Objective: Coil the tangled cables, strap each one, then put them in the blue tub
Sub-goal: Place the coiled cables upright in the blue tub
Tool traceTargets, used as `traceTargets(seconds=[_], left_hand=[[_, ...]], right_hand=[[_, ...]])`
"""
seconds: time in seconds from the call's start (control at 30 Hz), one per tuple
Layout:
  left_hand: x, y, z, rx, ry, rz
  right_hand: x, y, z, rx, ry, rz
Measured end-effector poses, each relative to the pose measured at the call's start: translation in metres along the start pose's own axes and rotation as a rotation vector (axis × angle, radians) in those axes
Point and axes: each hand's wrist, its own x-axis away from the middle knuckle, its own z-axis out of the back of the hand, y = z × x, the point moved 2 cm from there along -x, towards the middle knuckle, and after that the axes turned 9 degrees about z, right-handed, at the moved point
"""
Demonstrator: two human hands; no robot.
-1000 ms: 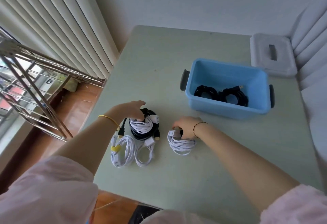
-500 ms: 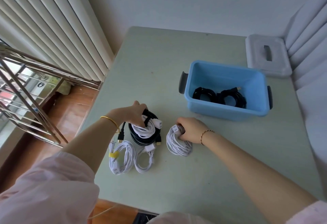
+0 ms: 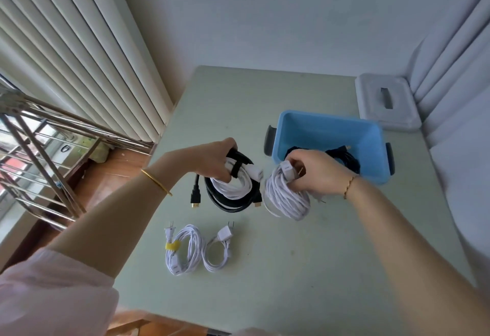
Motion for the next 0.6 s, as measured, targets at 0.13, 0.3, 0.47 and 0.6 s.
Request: traceTargets(seconds=[0.13, 0.3, 0.47, 0.6], left_hand=[[0.010, 0.043, 0.040, 0.060, 0.041, -0.083], [-0.009, 0.115, 0.065, 0.331, 0.071, -0.187], [-0.052, 0.167, 0.045, 0.493, -0.011, -0.067], [-0.090, 0.176, 0.022, 0.590, -0.054, 0.117]], right_hand=[[0.026, 0.006, 0.058, -0.008, 0.228, -0.077], [0.053, 0.043, 0.113, -0.013, 0.549, -0.269], [0.063, 0.082, 0.131, 0.123, 0.726, -0.496], [0.055, 0.101, 0.128, 0.161, 0.694, -0.608]])
